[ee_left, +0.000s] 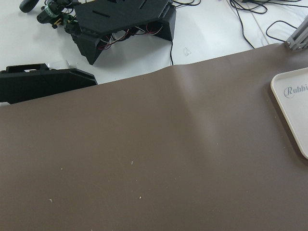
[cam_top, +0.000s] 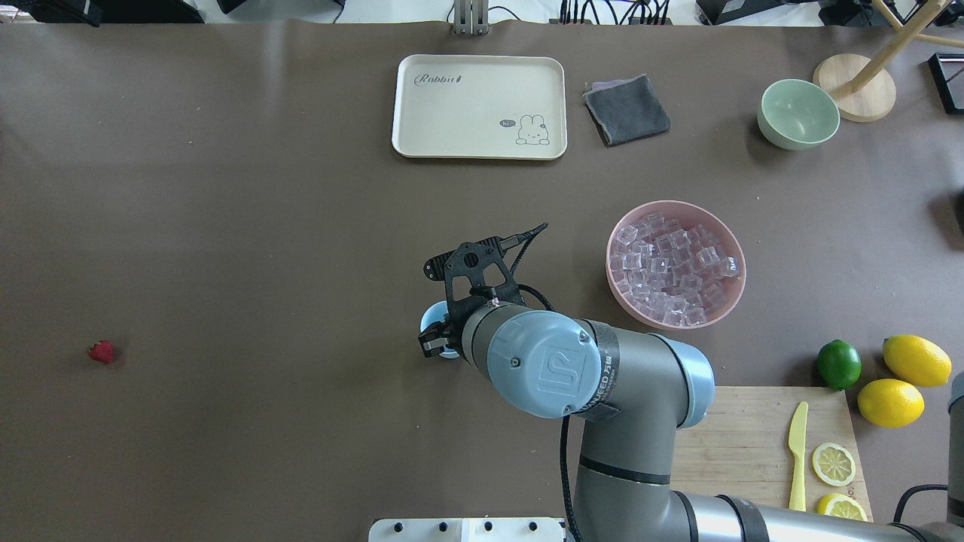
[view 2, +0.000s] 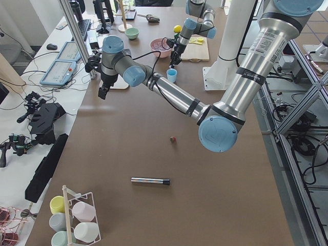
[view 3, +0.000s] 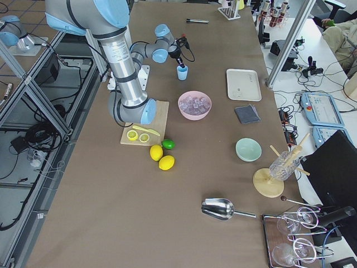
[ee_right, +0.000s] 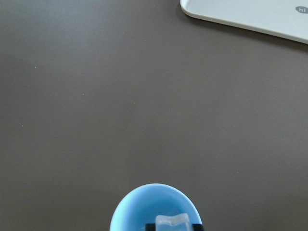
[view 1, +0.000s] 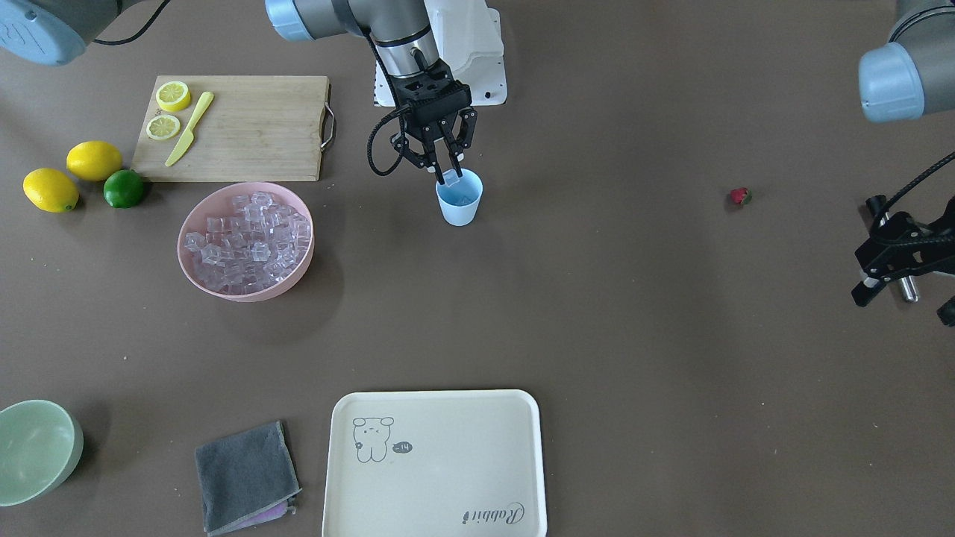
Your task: Mash ice and strawberries in cup
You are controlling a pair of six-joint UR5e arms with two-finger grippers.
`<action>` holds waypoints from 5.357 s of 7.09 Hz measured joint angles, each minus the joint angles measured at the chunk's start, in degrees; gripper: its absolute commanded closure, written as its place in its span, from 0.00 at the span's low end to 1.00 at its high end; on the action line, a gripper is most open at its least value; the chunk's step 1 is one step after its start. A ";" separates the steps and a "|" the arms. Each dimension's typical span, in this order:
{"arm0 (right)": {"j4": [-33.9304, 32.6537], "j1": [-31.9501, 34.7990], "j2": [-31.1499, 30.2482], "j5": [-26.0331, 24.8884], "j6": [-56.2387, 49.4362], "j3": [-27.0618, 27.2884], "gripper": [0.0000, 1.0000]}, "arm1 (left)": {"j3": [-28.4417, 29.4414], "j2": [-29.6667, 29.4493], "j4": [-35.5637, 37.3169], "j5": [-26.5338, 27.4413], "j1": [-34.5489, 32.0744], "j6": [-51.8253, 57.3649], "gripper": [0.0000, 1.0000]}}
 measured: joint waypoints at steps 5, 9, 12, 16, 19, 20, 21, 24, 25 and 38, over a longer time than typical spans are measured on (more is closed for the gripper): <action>0.68 -0.27 0.21 -0.23 -1.28 0.47 0.00 | 0.15 -0.01 -0.02 0.00 0.00 0.11 0.02; 4.99 9.14 -0.55 10.93 -4.43 1.02 0.00 | 0.06 -0.11 0.36 0.00 0.04 -0.17 0.02; 4.63 23.28 -3.68 25.90 -7.64 1.13 0.00 | -0.07 -0.46 0.87 -0.30 -0.20 -0.23 0.02; 4.41 41.67 -13.46 40.48 -13.61 1.33 0.00 | -0.33 -1.02 3.35 -0.46 -0.61 -0.09 0.02; 3.39 51.15 -20.38 43.52 -20.65 -0.68 0.00 | 0.02 -2.22 6.89 -0.22 2.24 -0.14 0.02; 2.39 53.50 -21.00 43.58 -22.05 -2.25 0.00 | -0.05 -2.50 7.99 -0.26 3.04 -0.19 0.02; 1.60 55.43 -21.34 43.68 -23.89 -3.56 0.00 | -0.20 -1.89 8.59 -0.36 3.71 -0.20 0.02; -2.52 57.29 -21.86 43.20 -28.69 -4.83 0.00 | -0.01 2.33 9.19 -0.53 6.85 0.01 0.02; -2.81 57.32 -21.85 42.95 -28.97 -5.27 0.00 | 0.19 3.24 9.27 -0.50 8.27 0.07 0.02; -2.22 53.90 -21.77 36.60 -28.69 -5.20 0.00 | -0.60 15.35 8.90 -2.40 20.09 1.11 0.02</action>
